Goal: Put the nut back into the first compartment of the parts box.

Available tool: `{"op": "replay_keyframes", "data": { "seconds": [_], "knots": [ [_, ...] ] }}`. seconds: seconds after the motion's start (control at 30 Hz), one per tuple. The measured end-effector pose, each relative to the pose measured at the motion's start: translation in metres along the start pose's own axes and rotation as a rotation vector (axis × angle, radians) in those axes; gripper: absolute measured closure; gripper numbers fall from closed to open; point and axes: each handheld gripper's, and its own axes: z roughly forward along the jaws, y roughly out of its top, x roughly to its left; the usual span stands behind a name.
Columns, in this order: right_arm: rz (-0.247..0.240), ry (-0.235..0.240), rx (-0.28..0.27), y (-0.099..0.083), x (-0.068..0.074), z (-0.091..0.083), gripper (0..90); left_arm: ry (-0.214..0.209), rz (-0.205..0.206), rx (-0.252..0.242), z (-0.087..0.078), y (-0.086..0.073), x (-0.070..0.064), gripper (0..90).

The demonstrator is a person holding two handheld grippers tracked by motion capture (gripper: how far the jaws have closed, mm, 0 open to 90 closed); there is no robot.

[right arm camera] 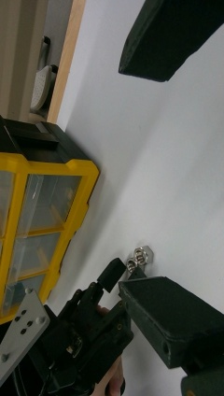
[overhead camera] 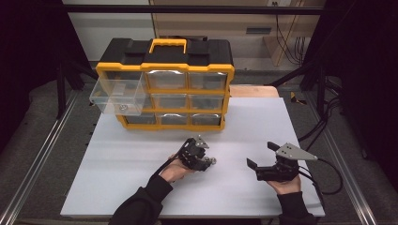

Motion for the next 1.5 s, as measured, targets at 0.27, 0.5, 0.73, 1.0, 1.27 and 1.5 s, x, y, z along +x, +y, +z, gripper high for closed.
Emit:
{"op": "replay_keyframes", "data": {
  "seconds": [0.27,0.5,0.73,1.0,1.27,1.5],
  "knots": [
    [0.005,-0.001,0.0,0.0,0.0,0.0,0.5,-0.012,0.005,0.008,0.002,0.001,-0.002,61.1],
    [0.004,0.0,-0.001,0.0,0.0,0.0,0.5,-0.008,0.014,0.013,0.001,0.001,-0.002,64.4],
    [0.0,0.002,0.0,0.0,0.0,0.0,0.5,0.021,0.018,0.027,0.002,0.003,-0.005,69.0],
    [0.005,0.002,-0.001,0.0,0.001,0.0,0.5,0.033,0.018,0.048,0.001,0.005,-0.007,69.5],
    [0.005,0.002,-0.001,0.0,0.001,-0.001,0.5,0.036,0.029,0.048,-0.005,0.005,-0.008,69.5],
    [0.002,-0.001,-0.001,0.0,0.001,0.0,0.5,0.04,0.032,0.032,-0.019,0.006,-0.008,69.5]
  ]
}}
